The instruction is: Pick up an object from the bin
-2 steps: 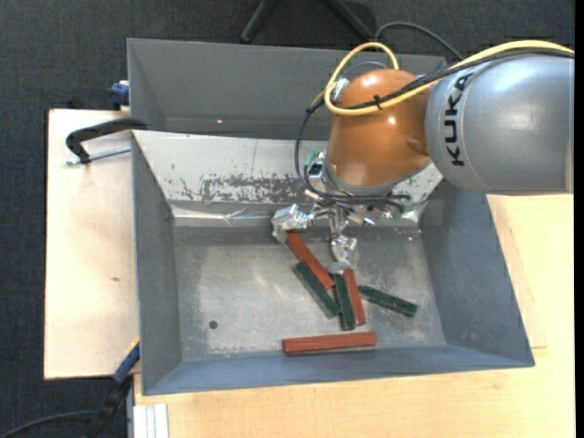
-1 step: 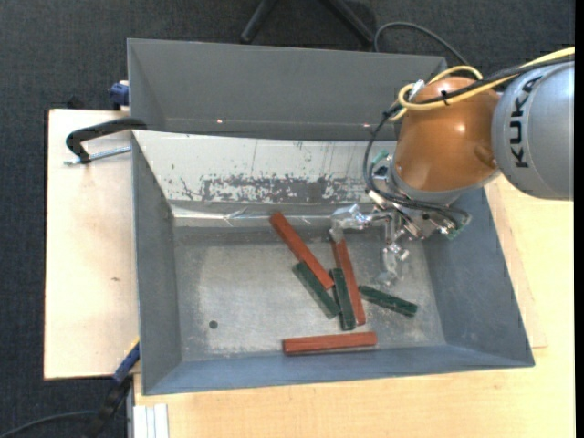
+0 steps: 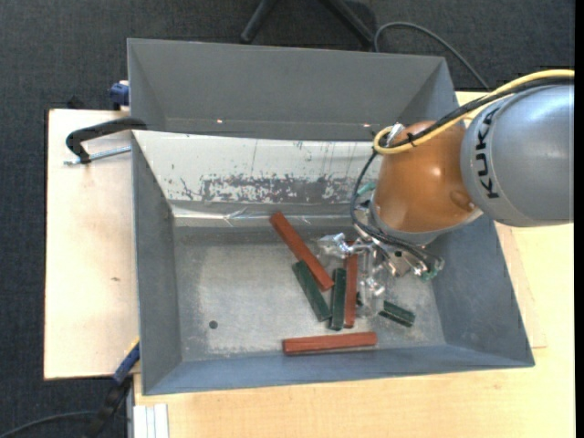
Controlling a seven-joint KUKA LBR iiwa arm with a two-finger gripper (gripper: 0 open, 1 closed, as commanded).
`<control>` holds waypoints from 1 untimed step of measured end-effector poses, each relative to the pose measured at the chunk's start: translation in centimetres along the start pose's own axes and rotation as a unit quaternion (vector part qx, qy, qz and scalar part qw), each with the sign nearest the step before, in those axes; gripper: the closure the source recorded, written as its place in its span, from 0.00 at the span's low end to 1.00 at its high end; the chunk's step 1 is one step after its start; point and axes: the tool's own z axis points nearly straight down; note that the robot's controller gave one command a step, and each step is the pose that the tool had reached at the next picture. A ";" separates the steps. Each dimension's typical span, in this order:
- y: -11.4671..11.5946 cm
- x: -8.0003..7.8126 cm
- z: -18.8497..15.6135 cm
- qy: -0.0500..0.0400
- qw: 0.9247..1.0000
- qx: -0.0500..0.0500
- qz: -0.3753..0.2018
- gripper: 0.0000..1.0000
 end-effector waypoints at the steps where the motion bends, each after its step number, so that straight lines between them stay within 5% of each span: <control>1: -1.4 4.1 -0.1 0.000 0.994 0.001 0.108 0.00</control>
Offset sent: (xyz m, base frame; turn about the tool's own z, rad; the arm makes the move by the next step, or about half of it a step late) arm -0.0282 -0.0313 0.0005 0.2128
